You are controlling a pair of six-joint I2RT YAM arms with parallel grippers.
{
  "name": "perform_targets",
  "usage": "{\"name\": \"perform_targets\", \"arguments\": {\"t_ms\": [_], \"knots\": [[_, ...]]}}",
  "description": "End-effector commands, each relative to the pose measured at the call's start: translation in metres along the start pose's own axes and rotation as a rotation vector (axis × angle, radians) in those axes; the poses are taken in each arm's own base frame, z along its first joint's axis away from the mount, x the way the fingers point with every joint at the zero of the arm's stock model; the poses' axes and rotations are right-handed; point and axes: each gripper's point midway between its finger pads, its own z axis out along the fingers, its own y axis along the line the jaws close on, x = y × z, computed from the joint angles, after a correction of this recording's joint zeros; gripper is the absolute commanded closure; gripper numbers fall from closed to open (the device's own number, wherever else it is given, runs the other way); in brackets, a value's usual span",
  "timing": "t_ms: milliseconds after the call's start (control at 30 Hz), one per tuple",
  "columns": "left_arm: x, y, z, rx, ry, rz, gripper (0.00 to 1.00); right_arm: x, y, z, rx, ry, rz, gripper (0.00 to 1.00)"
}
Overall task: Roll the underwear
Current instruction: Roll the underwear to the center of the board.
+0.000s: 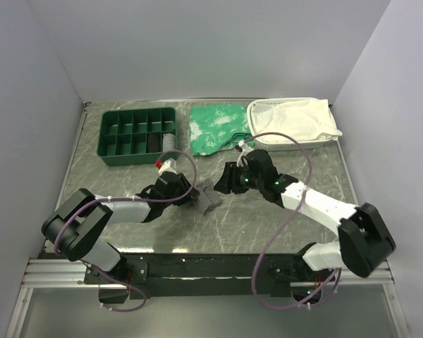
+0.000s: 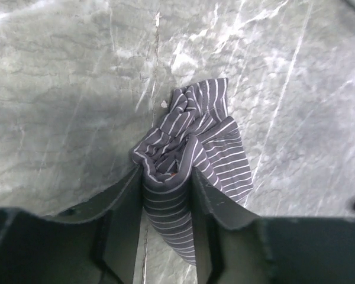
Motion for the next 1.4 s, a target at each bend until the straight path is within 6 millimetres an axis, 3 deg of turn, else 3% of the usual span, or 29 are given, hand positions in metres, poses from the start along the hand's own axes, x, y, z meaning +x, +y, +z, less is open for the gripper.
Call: {"name": "perform_targets", "arguments": {"t_ms": [0, 67, 167, 233, 367, 567, 833, 1367], "knots": [[0.025, 0.035, -0.010, -0.193, 0.147, 0.091, 0.65, -0.001, -0.033, -0.019, 0.237, -0.072, -0.143, 0.44], [0.026, 0.036, -0.012, -0.248, 0.186, 0.093, 0.71, 0.002, -0.026, -0.021, 0.262, -0.095, -0.195, 0.44], [0.025, 0.027, -0.014, -0.252, 0.217, 0.087, 0.73, 0.012, -0.008, -0.017, 0.269, -0.093, -0.276, 0.44], [0.027, 0.029, -0.017, -0.278, 0.242, 0.081, 0.74, 0.017, -0.008, -0.012, 0.314, -0.097, -0.314, 0.44], [0.024, 0.016, -0.018, -0.267, 0.265, 0.072, 0.75, 0.034, 0.012, 0.000, 0.316, -0.085, -0.391, 0.44], [0.029, 0.015, -0.017, -0.281, 0.305, 0.069, 0.74, 0.055, 0.034, 0.020, 0.320, -0.047, -0.510, 0.44], [0.035, 0.019, -0.015, -0.297, 0.341, 0.068, 0.73, 0.060, 0.052, 0.036, 0.326, -0.048, -0.601, 0.44], [0.043, 0.014, -0.011, -0.255, 0.385, 0.062, 0.73, 0.087, 0.011, 0.067, 0.449, 0.012, -0.654, 0.41]]}}
